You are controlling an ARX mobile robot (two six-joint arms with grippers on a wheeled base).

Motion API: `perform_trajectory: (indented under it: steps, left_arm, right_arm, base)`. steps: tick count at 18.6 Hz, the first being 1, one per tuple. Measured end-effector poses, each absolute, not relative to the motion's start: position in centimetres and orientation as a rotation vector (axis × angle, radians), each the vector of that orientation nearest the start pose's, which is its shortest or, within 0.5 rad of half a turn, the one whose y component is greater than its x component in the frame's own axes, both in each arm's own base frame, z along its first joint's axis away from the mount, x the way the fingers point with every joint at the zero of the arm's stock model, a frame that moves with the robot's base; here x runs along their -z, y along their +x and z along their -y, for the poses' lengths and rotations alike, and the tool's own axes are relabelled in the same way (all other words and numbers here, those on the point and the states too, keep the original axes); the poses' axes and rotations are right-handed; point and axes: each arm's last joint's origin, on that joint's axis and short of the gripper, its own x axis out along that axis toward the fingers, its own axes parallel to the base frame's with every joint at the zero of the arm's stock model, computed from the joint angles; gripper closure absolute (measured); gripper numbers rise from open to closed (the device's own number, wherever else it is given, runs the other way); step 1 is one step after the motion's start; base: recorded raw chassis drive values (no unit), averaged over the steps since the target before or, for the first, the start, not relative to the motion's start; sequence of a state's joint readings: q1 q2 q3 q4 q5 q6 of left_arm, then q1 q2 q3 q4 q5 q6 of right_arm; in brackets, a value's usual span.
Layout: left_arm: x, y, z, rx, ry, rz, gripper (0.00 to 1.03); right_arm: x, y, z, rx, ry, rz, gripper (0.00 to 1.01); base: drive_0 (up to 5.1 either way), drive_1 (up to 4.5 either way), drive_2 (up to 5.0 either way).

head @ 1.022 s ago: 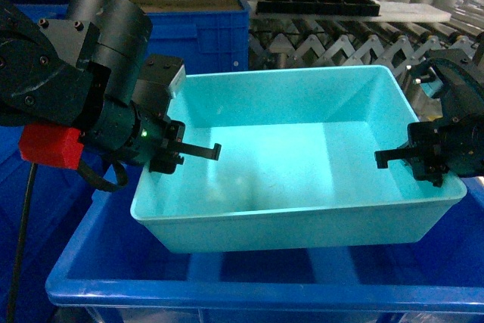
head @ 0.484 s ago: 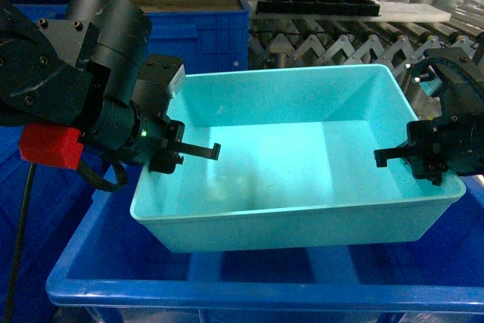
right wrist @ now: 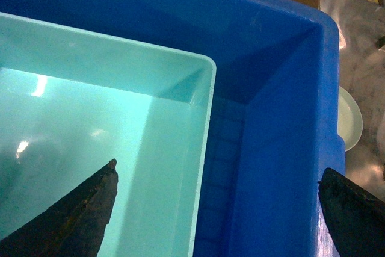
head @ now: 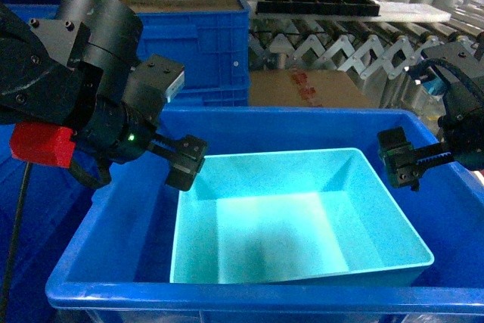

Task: Stack blue boxes stably on right

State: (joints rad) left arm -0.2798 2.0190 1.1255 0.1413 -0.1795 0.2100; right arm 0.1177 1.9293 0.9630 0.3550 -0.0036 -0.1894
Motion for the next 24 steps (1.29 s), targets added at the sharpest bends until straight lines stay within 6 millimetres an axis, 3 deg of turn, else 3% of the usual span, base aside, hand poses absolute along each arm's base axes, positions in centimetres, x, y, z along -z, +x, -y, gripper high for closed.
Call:
perform_trajectory:
  steps: [4,7,9,11,12,15,18,20,24]
  left_arm:
    - [-12.3,39.1,10.7,0.173,0.373,-0.717,0.05]
    - [-13.9,39.2,10.1,0.179,0.346,-0.668,0.05]
    - [-16.9,38.9,9.2,0.180,0.325,-0.589,0.05]
    - [-21.6,36.6,7.3,0.177,0.294,-0.513,0.05]
    - [-24.0,34.9,6.2,0.168,0.272,-0.481,0.05]
    - [-28.4,30.4,5.5,0.169,0.215,-0.424,0.05]
    - [-32.7,23.3,5.1,0.139,0.148,-0.349,0.05]
    - [-33.1,19.5,5.6,0.136,0.113,-0.340,0.05]
    - [-32.6,19.6,6.1,0.145,0.113,-0.347,0.05]
  right_arm:
    - [-12.9,37.8,-4.5,-0.177,-0.225,-0.592,0.03]
    - [-14.9,38.8,-4.1,-0.183,-0.220,-0.531,0.03]
    - [-17.3,39.0,-3.9,-0.200,-0.210,-0.475,0.03]
    - [-21.6,38.4,-2.7,-0.209,-0.184,-0.389,0.03]
    - [-23.8,37.6,-1.8,-0.203,-0.164,-0.345,0.03]
    - [-28.5,34.1,-0.2,-0.197,-0.126,-0.258,0.03]
    - [-34.0,27.4,1.0,-0.215,-0.062,-0.169,0.03]
    - [-35.8,23.6,0.7,-0.231,-0.051,-0.123,0.03]
    - [-35.8,23.6,0.2,-0.250,-0.054,-0.110,0.03]
  base:
    - [0.0,0.00,0.0]
    - [0.0,0.00,0.0]
    - [0.0,0.00,0.0]
    - [0.0,0.00,0.0]
    - [0.0,0.00,0.0]
    - [0.0,0.00,0.0]
    - [0.0,0.00,0.0]
    - [0.0,0.00,0.0]
    - [0.0,0.00,0.0]
